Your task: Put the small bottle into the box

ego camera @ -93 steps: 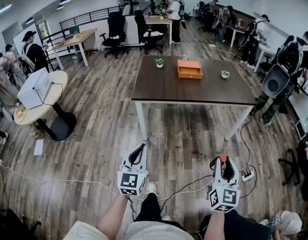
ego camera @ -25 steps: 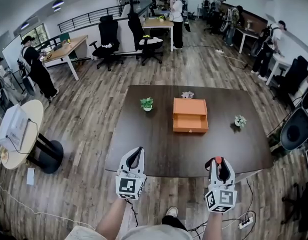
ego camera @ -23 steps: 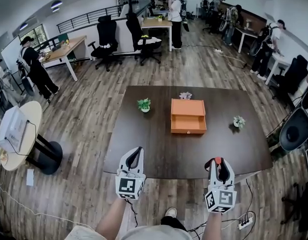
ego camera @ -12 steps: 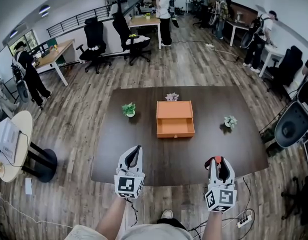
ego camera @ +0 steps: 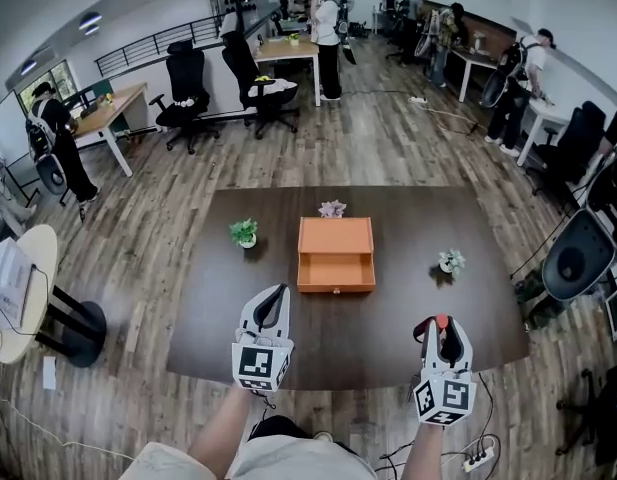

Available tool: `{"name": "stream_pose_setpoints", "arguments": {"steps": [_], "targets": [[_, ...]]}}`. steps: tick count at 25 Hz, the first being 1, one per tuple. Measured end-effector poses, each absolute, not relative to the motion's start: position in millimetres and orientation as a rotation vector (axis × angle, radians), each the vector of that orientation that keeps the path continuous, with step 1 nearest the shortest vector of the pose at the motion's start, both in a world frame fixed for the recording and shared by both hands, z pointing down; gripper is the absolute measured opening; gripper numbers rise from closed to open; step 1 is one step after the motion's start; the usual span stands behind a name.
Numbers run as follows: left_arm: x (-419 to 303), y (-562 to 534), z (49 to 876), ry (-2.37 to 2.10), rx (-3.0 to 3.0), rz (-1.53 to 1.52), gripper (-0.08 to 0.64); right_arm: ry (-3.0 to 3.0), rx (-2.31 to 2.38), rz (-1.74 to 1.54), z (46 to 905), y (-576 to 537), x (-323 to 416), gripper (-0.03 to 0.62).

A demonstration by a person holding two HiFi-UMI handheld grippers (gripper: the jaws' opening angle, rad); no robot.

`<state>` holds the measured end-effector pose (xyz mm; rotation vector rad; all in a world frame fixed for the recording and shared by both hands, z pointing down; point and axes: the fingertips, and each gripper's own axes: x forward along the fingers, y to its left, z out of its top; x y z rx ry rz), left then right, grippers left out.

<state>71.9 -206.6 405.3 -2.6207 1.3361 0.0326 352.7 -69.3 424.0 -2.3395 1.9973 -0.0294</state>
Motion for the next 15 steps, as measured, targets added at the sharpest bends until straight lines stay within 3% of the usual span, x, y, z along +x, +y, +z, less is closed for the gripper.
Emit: {"name": "stream_pose_setpoints", "arguments": {"steps": [15], "targets": [[68,-335,403,1.418,-2.598,0.088,0.003,2.066,-2.271,0.113,380,-212,344,0.127]]}}
